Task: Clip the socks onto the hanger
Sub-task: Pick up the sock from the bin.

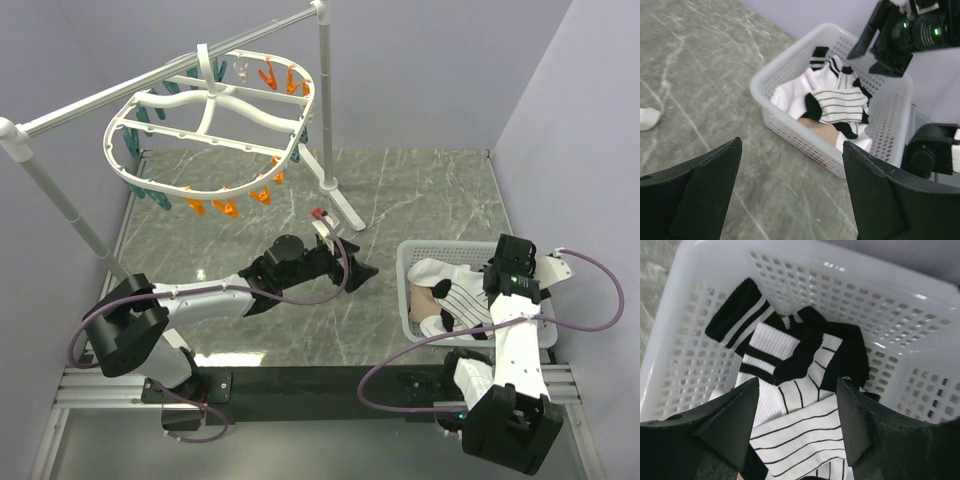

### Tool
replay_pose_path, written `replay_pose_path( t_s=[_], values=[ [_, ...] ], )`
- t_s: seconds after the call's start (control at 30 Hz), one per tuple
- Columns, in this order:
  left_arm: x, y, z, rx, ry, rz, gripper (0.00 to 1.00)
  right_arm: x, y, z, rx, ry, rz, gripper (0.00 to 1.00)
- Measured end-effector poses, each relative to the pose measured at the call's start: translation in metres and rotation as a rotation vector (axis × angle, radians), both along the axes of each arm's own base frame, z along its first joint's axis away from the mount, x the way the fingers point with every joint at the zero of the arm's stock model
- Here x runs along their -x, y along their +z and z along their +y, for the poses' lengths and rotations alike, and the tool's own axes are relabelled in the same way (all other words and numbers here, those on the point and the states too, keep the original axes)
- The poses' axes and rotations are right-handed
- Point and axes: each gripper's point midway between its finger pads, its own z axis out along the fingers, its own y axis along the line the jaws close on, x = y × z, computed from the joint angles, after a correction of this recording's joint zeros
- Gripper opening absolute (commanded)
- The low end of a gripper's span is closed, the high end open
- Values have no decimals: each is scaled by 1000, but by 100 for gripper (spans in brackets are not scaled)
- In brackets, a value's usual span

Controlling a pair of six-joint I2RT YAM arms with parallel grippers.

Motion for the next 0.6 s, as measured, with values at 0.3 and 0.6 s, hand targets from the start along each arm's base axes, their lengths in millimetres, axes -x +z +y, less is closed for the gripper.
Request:
replay_pose_path(
  t_s=[0.3,0.6],
  values=[
    [-21,2,14,8,41,-3,88,-10,-25,-1,-11,52,49,67],
    [-24,-3,20,2,53,1,88,-19,-56,-2,-56,79,156,64]
  ],
)
